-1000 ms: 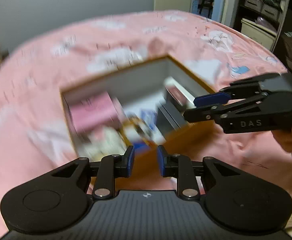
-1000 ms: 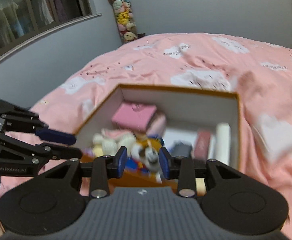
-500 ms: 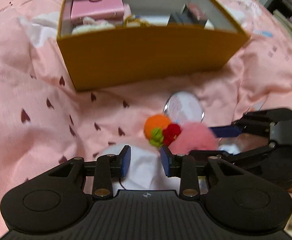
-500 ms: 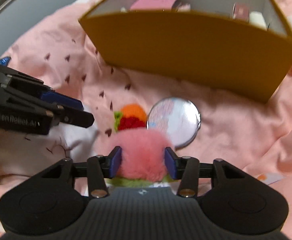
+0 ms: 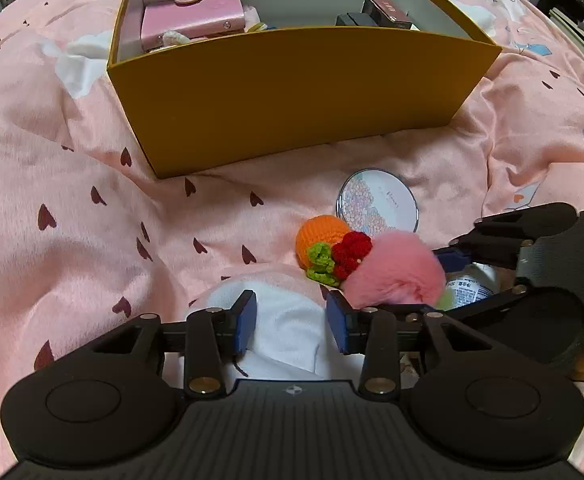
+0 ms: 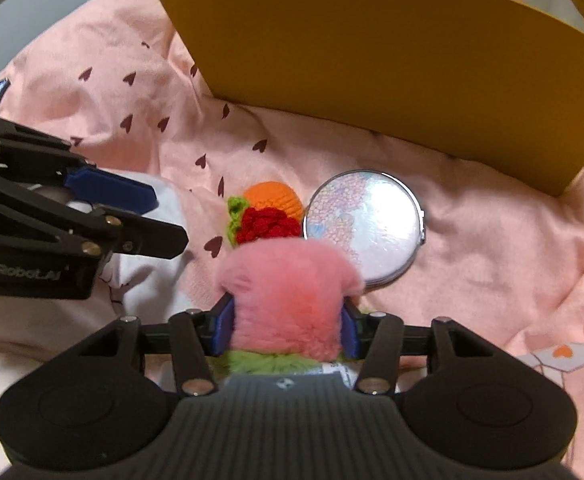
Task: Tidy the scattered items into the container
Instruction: 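Move both grippers to the pompom and crocheted flower beside the box, then grasp the crocheted flower with the left gripper while the right grasps the pink pompom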
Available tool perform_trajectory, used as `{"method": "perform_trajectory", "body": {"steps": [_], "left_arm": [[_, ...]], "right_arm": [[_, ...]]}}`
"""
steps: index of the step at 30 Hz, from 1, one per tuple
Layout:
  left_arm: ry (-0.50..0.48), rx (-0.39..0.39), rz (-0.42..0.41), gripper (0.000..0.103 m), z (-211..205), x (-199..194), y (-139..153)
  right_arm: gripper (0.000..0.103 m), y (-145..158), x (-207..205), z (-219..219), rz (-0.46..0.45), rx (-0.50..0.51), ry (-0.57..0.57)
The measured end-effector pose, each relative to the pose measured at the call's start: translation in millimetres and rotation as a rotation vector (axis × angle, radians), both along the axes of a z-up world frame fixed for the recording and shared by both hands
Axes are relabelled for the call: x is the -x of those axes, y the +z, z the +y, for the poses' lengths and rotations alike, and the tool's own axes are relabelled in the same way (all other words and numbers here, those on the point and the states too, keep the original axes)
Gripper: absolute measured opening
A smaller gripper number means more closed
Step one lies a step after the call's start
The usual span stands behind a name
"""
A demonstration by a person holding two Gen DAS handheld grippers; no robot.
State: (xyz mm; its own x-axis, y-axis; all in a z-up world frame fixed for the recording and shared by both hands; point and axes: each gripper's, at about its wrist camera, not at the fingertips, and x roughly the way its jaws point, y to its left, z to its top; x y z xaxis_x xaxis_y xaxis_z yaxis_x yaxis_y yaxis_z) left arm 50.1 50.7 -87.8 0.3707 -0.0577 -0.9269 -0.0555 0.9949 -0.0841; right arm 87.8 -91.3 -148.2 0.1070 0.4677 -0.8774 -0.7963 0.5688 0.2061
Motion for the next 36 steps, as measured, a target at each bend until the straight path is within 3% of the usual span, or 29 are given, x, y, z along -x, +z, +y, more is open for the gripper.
{"method": "perform_trajectory", "body": {"steps": [7,12,14,17,22,25,36], "left_arm": [[-0.019,-0.008,-0.008,0.047,-0.8,-3.4,1.7],[-0.055,0.001,-0.037,0.049,-5.1,-16.3,13.6],[-0.082,0.003,-0.046,0.057,-8.3,-24.9,17.3],[-0.119,0.005,-0.02,0.057,-14.7,-38.1,10.0],[-0.202,-0.056,0.013,0.06,-28.7,-47.1,-9.7],[-0.227,-0.026,0.026,0.06,-28.9,-49.0,-25.0],[-0.189,-0.047,-0.008,0.056,-30.6,-53.5,-52.0]], "right_arm": [[0.045,2.7,-1.1,-6.3,-0.021,-0.015,-0.007],[0.044,32.2,-5.0,-23.0,-0.065,-0.06,-0.037],[0.044,47.6,-14.3,-30.5,-0.111,-0.068,-0.069],[0.044,57.2,-35.3,-36.7,-0.163,-0.055,-0.132],[0.044,45.8,-60.8,-35.9,-0.166,-0.02,-0.172],[0.045,39.7,-69.5,-39.3,-0.139,-0.044,-0.173],[0.048,18.5,-71.4,-41.8,-0.126,-0.082,-0.195]]}}
